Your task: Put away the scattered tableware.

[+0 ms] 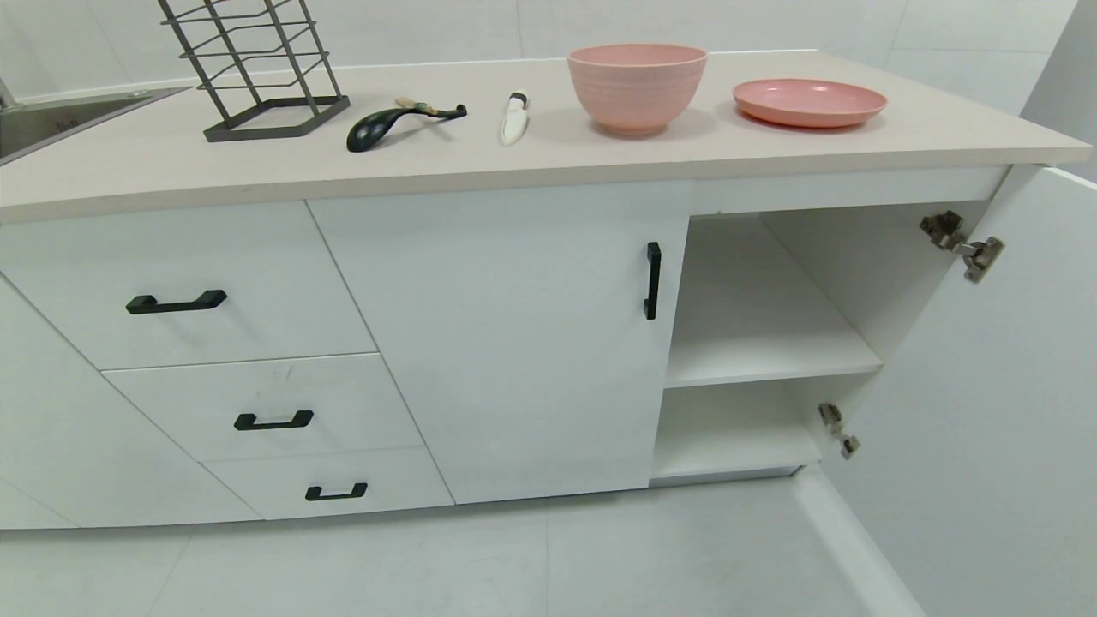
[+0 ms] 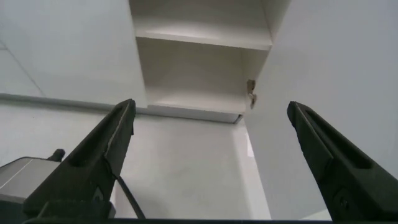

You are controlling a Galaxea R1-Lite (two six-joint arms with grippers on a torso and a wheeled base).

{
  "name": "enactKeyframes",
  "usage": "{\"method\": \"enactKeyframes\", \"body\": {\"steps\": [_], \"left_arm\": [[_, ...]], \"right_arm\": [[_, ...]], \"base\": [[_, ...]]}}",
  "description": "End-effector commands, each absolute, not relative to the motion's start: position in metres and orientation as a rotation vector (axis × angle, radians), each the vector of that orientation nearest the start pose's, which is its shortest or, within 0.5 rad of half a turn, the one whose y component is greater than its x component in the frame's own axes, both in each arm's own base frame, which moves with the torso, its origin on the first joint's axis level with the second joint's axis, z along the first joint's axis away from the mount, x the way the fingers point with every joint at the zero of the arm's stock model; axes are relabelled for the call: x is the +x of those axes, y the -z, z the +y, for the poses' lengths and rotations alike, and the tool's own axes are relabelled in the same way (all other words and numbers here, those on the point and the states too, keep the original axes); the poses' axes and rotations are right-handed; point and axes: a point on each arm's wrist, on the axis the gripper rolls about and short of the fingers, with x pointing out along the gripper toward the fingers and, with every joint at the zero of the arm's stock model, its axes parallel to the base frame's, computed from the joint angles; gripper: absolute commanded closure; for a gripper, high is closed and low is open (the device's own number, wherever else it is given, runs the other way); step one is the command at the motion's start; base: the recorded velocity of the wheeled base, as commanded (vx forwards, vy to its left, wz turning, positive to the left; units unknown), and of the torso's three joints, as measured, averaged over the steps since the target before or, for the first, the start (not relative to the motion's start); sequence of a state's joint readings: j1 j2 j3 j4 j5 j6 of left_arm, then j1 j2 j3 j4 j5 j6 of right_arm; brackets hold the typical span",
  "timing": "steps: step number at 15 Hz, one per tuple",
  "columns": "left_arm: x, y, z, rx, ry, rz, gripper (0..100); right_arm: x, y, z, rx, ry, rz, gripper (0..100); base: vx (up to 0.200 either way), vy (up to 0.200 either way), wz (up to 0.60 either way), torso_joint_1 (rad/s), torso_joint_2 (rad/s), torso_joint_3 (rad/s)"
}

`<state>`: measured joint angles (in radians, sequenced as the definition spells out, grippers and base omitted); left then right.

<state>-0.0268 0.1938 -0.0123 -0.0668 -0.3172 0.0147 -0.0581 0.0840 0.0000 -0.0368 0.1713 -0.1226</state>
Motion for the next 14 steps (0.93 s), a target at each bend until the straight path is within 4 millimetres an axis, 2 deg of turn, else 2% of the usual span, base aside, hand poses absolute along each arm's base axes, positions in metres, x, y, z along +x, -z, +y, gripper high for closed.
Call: {"method": "enactKeyframes", "body": {"steps": [1,3,5,7,11,14], "left_arm": [[-0.0245,-0.0799,-0.005,0.052,0.219,-0.022,0],[-0.0229,-0.0797,0.0012,0.103,-0.062,-0.038,0],[-0.023,-0.08,0.0015,0.081,-0.075,-0.041,0],[-0.0229,-0.0763,0.0016,-0.055,-0.075,-0.01,0],[-0.0228,-0.0755,0.0008,0.057,-0.04,0.001,0],[-0.0228,-0.0755,0.0008,0.038,-0.04,0.001,0]], "right_arm": [[-0.0161,-0.0809,0.0047,-0.117,-0.113,0.042,0],[-0.0161,-0.0778,0.0031,-0.101,-0.041,0.077,0],[-0.0162,-0.0773,0.0023,-0.066,-0.008,0.084,0],[-0.0162,-0.0772,0.0022,-0.033,-0.002,0.086,0],[-0.0162,-0.0772,0.0022,-0.03,0.0,0.086,0],[-0.0162,-0.0772,0.0022,-0.03,0.0,0.086,0]], "base": [[0.0,0.0,0.0,0.0,0.0,0.0],[0.0,0.0,0.0,0.0,0.0,0.0],[0.0,0.0,0.0,0.0,0.0,0.0],[0.0,0.0,0.0,0.0,0.0,0.0],[0.0,0.0,0.0,0.0,0.0,0.0],[0.0,0.0,0.0,0.0,0.0,0.0]]}}
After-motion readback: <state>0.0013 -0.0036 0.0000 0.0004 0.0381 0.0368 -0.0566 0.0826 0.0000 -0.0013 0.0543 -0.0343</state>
